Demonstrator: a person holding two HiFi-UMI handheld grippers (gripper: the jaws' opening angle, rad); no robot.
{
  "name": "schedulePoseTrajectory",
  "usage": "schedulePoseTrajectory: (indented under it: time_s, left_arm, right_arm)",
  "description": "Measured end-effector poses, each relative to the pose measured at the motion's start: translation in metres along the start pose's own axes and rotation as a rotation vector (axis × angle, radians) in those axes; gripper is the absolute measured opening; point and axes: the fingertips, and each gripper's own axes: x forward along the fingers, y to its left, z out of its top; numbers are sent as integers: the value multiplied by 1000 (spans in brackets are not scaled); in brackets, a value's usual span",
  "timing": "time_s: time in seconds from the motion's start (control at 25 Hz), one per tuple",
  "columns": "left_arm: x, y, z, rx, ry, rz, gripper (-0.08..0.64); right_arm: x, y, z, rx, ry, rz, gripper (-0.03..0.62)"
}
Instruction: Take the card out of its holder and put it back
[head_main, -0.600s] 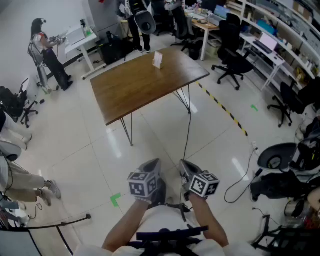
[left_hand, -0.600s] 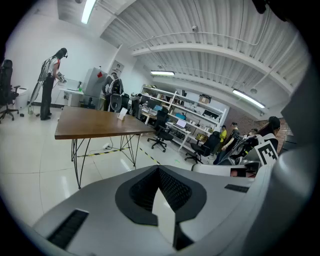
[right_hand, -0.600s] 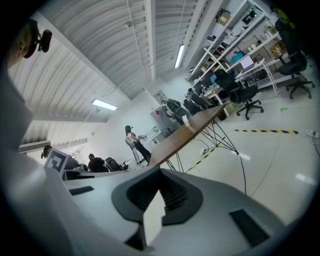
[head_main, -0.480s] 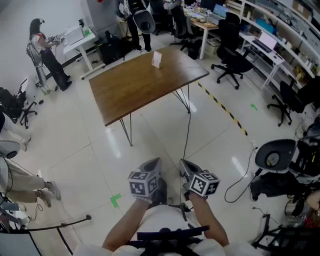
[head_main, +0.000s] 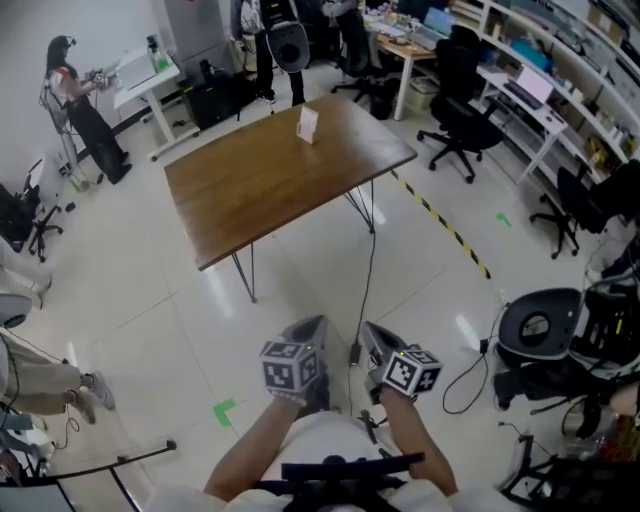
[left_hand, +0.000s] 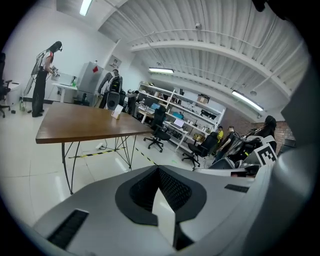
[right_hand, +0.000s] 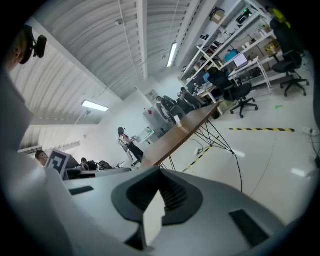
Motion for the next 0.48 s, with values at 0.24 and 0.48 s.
schedulePoseTrajectory:
  time_s: [0.24, 0.48]
  left_arm:
    - [42, 24, 41, -9, -15, -3, -5]
    - [71, 58, 80, -14, -10, -2, -4]
  right_arm:
    - [40, -17, 44, -12, -23, -9, 6]
    - [88, -22, 76, -24, -20, -27, 6]
